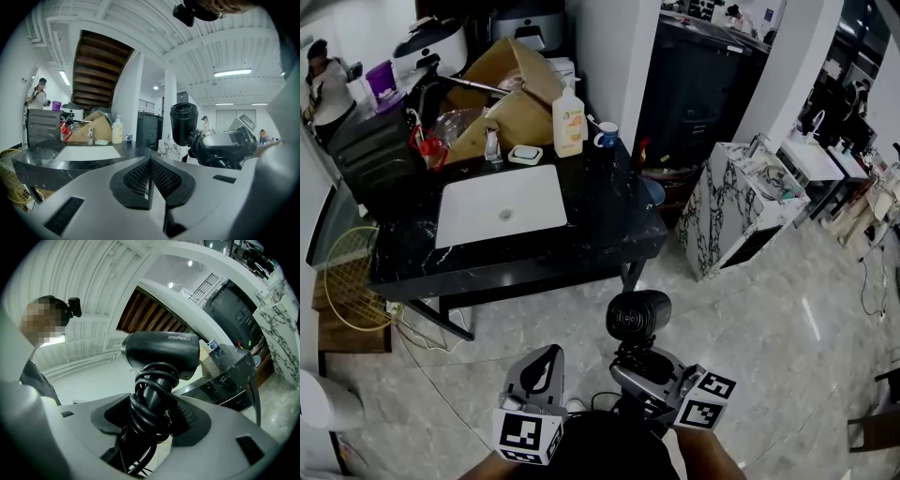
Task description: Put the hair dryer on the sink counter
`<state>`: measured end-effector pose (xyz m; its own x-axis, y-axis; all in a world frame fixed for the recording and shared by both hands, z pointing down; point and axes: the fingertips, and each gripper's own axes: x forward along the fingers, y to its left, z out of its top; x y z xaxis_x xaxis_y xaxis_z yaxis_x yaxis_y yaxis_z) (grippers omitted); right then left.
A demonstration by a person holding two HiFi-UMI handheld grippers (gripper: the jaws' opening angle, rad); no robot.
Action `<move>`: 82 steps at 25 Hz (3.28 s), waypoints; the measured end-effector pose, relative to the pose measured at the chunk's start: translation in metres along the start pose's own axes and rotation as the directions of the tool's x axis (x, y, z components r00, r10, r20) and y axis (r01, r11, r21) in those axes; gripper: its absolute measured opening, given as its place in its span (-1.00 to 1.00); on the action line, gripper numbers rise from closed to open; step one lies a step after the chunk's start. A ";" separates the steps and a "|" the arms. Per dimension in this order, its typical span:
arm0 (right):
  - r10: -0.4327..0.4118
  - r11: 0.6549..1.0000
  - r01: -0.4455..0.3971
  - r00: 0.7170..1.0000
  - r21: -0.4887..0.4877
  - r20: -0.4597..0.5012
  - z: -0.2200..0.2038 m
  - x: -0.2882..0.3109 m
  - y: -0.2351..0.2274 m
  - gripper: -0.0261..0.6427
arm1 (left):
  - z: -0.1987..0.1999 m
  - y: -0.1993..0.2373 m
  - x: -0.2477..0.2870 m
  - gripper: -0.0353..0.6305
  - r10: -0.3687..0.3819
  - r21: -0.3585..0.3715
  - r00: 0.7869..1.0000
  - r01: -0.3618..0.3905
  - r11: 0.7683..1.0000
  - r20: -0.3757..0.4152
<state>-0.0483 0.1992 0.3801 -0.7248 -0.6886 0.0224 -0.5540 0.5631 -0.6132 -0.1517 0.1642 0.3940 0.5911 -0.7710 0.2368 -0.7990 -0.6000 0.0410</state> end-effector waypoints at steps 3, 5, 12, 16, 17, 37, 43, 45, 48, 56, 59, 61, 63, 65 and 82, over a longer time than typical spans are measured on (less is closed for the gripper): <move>-0.016 1.000 0.016 1.000 -0.005 -0.009 0.002 0.011 -0.002 -0.13 | 0.000 0.013 -0.001 -0.87 0.007 -0.016 1.000 -0.006 1.000 0.003; -0.022 1.000 0.022 1.000 -0.009 -0.020 0.003 0.019 -0.004 -0.13 | 0.001 0.020 0.000 -0.87 0.008 -0.021 1.000 -0.007 1.000 0.005; -0.024 0.999 0.023 0.999 -0.028 -0.032 0.009 0.048 -0.032 -0.13 | -0.005 0.047 0.024 -0.87 0.022 -0.024 1.000 -0.022 0.999 0.013; -0.033 0.999 0.033 0.999 -0.014 -0.037 0.015 0.065 -0.065 -0.13 | -0.013 0.062 0.052 -0.87 0.039 -0.027 0.999 -0.039 0.999 0.004; -0.036 0.999 0.036 0.999 -0.009 -0.040 0.017 0.068 -0.074 -0.13 | -0.014 0.065 0.061 -0.87 0.040 -0.028 0.999 -0.040 0.999 -0.001; -0.107 0.994 0.102 0.974 -0.033 -0.199 0.166 0.148 -0.274 -0.13 | 0.073 0.112 0.318 -0.87 0.070 -0.003 0.996 -0.071 0.998 -0.058; -0.143 0.989 0.126 0.953 -0.079 -0.268 0.210 0.174 -0.337 -0.13 | 0.084 0.132 0.385 -0.87 0.107 -0.006 0.991 -0.108 0.994 -0.082; -0.150 0.988 0.129 0.944 -0.088 -0.294 0.221 0.184 -0.355 -0.13 | 0.083 0.138 0.403 -0.87 0.118 -0.008 0.988 -0.119 0.993 -0.100; -0.161 0.986 0.133 0.929 -0.105 -0.335 0.233 0.200 -0.382 -0.13 | 0.081 0.149 0.425 -0.87 0.135 -0.009 0.983 -0.138 0.990 -0.121; -0.195 0.979 0.149 0.877 -0.137 -0.438 0.242 0.234 -0.449 -0.13 | 0.064 0.178 0.460 -0.87 0.201 -0.023 0.960 -0.210 0.977 -0.196; -0.205 0.977 0.152 0.858 -0.149 -0.470 0.243 0.243 -0.466 -0.13 | 0.059 0.185 0.469 -0.87 0.217 -0.030 0.952 -0.229 0.973 -0.217; -0.213 0.975 0.152 0.842 -0.161 -0.495 0.243 0.247 -0.474 -0.13 | 0.055 0.188 0.475 -0.87 0.223 -0.037 0.947 -0.237 0.971 -0.232; -0.220 0.973 0.149 0.825 -0.175 -0.520 0.243 0.251 -0.482 -0.13 | 0.052 0.190 0.481 -0.87 0.226 -0.041 0.943 -0.243 0.969 -0.245; -0.226 0.971 0.147 0.810 -0.187 -0.541 0.243 0.254 -0.490 -0.13 | 0.050 0.192 0.487 -0.87 0.229 -0.041 0.941 -0.247 0.968 -0.251; -0.322 0.946 0.215 0.681 -0.241 -0.657 0.227 0.277 -0.519 -0.13 | 0.042 0.205 0.510 -0.87 0.238 -0.061 0.936 -0.262 0.963 -0.258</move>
<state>0.1319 -0.3873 0.5254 -0.5848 -0.3501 0.7318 -0.7786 0.4954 -0.3852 -0.0092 -0.3606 0.4822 0.3347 -0.8097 0.4821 -0.9310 -0.3632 0.0363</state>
